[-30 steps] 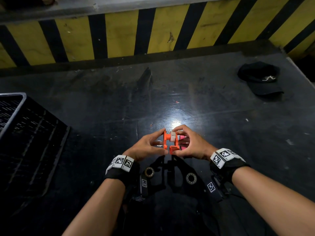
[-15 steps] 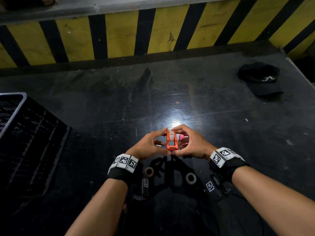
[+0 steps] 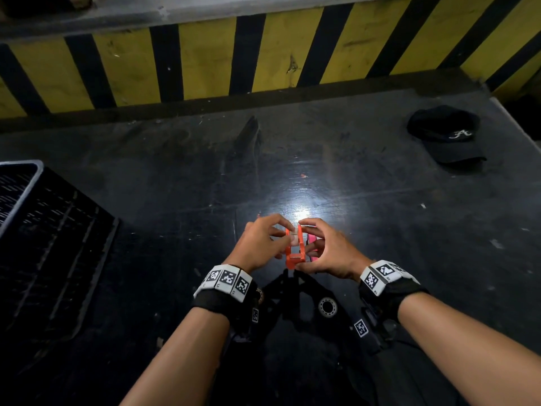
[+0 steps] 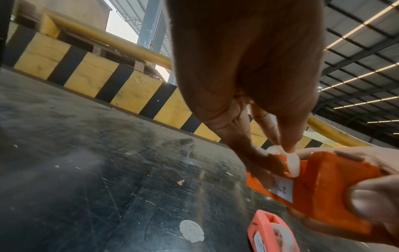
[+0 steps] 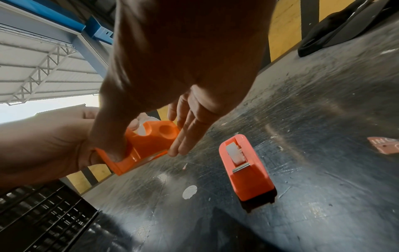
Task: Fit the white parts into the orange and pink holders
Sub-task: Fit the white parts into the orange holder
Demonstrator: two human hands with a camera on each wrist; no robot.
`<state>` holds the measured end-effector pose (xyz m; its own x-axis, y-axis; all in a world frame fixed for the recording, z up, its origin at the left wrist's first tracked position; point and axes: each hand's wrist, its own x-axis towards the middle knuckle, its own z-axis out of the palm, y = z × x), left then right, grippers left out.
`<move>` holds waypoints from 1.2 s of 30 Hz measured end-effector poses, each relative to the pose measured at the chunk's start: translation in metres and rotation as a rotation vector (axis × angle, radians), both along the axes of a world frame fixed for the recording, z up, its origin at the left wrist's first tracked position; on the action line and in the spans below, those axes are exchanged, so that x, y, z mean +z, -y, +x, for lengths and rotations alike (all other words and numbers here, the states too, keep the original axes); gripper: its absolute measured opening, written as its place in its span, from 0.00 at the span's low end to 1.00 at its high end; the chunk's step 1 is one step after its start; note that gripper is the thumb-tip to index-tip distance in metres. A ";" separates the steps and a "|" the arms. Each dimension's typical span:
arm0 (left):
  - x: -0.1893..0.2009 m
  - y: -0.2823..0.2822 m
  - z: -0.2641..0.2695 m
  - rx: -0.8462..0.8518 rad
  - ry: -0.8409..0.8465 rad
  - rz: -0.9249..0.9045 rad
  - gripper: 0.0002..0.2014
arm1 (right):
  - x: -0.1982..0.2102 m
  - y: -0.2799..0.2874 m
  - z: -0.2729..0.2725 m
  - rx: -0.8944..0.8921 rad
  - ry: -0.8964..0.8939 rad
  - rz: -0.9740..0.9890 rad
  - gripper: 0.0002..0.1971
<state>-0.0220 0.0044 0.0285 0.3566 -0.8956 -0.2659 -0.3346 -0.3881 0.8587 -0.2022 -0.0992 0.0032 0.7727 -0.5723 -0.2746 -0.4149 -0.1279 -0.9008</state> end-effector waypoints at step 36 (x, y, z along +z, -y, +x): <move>0.019 -0.036 -0.005 -0.259 0.032 0.088 0.05 | -0.002 0.000 0.002 0.040 0.007 0.208 0.43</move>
<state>-0.0272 0.0408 0.0471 0.1278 -0.9320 -0.3391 -0.4590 -0.3587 0.8128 -0.1998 -0.0995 0.0012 0.7960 -0.4727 -0.3781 -0.4067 0.0450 -0.9124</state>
